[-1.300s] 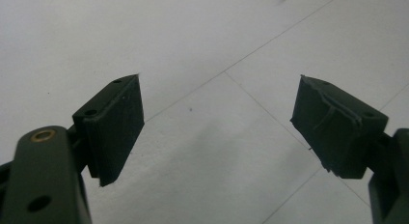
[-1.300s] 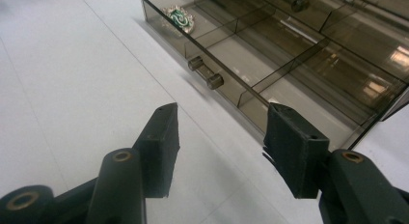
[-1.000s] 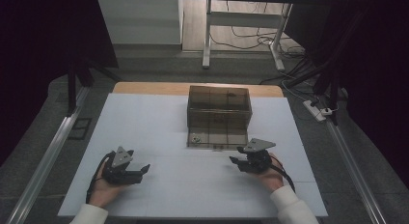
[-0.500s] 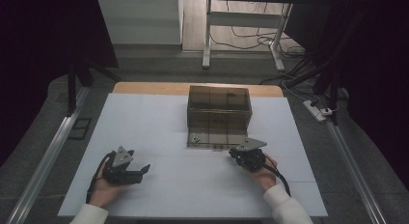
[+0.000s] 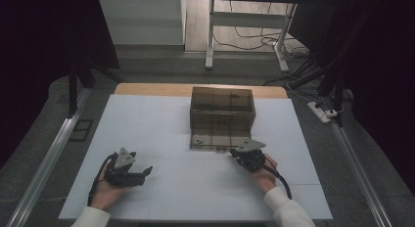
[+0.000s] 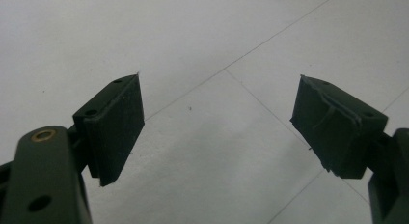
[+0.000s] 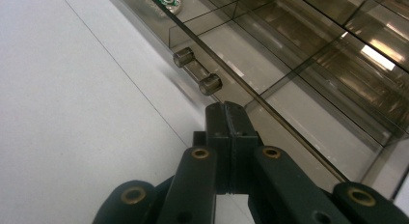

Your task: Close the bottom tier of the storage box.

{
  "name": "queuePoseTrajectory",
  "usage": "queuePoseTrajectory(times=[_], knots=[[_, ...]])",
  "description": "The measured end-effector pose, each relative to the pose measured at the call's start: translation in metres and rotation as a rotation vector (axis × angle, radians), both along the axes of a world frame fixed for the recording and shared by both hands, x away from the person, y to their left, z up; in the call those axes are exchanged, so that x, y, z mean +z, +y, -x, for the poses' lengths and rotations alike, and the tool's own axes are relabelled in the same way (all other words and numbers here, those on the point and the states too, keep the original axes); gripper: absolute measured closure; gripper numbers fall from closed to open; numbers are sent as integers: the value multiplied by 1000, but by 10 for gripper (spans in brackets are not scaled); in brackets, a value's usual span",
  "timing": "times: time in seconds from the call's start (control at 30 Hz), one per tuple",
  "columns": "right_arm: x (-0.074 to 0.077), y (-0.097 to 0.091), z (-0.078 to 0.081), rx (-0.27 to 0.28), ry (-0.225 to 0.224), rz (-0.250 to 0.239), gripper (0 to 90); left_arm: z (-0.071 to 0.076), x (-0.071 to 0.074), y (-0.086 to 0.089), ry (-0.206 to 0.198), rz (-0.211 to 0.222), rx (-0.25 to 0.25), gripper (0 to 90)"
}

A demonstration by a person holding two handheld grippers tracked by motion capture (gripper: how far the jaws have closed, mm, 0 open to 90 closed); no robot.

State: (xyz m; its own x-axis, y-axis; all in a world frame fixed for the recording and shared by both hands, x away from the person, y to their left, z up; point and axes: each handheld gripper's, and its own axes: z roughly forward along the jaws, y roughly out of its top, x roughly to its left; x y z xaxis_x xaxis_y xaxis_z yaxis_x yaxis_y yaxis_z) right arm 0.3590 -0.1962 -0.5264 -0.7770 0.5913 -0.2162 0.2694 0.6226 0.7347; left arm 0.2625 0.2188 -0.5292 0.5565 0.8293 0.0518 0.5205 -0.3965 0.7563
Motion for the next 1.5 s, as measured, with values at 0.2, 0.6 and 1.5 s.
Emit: queuePoseTrajectory(times=[0.2, 0.6, 1.5], knots=[[-2, 5, -3, 1, -8, 6, 899, 0, 0, 0, 0, -1, 1, 183], [-6, 12, -9, -10, -8, 13, 899, -1, -1, 0, 5, -3, 0, 183], [-8, 13, -17, -30, -46, 47, 899, -1, -1, 0, 7, -7, 5, 183]])
